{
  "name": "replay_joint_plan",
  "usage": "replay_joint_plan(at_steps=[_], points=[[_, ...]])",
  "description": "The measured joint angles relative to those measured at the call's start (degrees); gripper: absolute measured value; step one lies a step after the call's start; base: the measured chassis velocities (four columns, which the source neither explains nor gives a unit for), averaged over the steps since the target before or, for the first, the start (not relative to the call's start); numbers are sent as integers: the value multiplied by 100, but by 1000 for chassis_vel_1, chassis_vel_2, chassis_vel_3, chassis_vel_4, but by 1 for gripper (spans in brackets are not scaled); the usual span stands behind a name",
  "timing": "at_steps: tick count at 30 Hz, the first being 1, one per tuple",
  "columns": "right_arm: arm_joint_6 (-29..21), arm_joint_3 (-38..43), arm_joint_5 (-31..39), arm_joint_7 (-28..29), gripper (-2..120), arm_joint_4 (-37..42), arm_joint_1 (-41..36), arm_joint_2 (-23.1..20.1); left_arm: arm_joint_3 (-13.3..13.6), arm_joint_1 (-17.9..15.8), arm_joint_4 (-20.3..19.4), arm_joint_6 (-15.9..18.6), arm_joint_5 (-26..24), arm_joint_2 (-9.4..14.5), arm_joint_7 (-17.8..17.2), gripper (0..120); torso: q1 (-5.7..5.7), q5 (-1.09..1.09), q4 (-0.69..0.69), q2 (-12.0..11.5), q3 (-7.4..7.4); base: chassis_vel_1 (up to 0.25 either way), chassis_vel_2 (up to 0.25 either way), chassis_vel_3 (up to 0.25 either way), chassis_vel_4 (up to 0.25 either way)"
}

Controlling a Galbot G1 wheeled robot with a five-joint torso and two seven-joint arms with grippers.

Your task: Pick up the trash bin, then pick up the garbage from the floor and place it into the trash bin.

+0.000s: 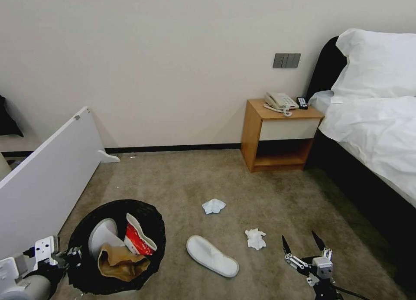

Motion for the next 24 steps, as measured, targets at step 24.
replay_joint_plan(at_steps=[24], points=[[-626,-808,192,1043,100,92,-355,-688,-13,58,-76,0,31,20,-3,3,0,0,1,0,0,-67,69,68,-65]])
